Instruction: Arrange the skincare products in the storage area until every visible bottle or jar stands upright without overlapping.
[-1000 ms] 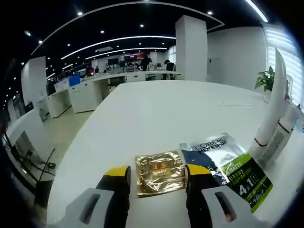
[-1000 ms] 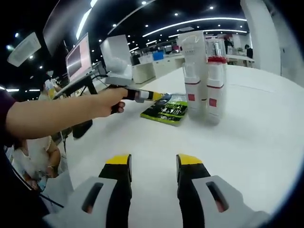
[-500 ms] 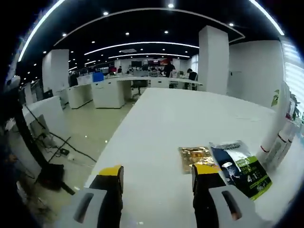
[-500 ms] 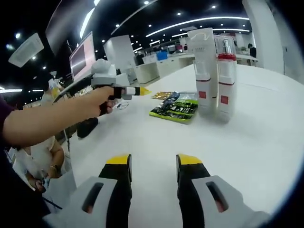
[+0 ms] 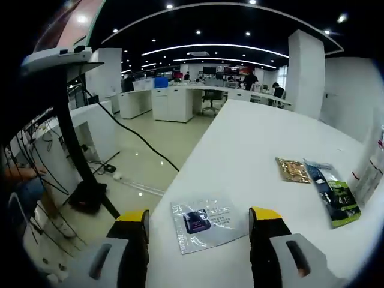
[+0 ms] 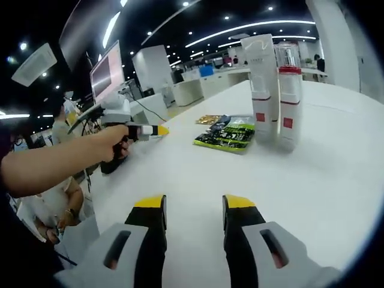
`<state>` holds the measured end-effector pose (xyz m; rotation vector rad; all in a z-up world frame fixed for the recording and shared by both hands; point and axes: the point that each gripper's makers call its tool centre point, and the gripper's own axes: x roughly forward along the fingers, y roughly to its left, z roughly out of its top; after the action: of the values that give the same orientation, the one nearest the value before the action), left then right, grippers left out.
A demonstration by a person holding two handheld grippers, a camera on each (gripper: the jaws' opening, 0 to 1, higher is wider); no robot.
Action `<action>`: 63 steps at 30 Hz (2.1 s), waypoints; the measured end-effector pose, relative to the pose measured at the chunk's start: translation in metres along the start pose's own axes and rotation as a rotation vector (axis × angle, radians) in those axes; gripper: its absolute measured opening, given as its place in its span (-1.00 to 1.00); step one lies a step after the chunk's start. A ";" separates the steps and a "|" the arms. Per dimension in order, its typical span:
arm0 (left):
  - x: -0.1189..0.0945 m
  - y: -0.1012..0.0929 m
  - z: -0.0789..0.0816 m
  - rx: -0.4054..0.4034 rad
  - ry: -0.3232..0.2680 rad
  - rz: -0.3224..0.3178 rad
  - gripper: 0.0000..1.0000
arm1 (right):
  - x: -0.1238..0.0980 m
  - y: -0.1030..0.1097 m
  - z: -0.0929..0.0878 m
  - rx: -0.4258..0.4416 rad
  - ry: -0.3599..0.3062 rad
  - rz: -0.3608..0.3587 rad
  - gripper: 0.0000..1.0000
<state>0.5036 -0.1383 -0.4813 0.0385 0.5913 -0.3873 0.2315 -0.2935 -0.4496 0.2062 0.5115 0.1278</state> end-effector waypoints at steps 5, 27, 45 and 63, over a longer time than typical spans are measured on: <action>0.004 -0.010 0.004 0.047 0.008 -0.062 0.27 | -0.003 -0.003 -0.004 0.007 0.004 -0.008 -0.28; -0.004 -0.021 -0.007 0.135 0.055 -0.159 0.11 | -0.002 -0.010 -0.010 0.033 0.007 -0.012 -0.30; -0.008 -0.032 -0.002 0.093 0.024 -0.196 -0.56 | -0.008 -0.016 -0.019 0.047 0.001 -0.029 -0.31; -0.017 -0.056 -0.018 0.169 0.064 -0.210 -0.17 | -0.016 -0.019 -0.019 0.047 -0.020 -0.038 -0.32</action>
<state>0.4604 -0.1816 -0.4829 0.1522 0.6264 -0.6416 0.2094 -0.3113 -0.4623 0.2431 0.4987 0.0770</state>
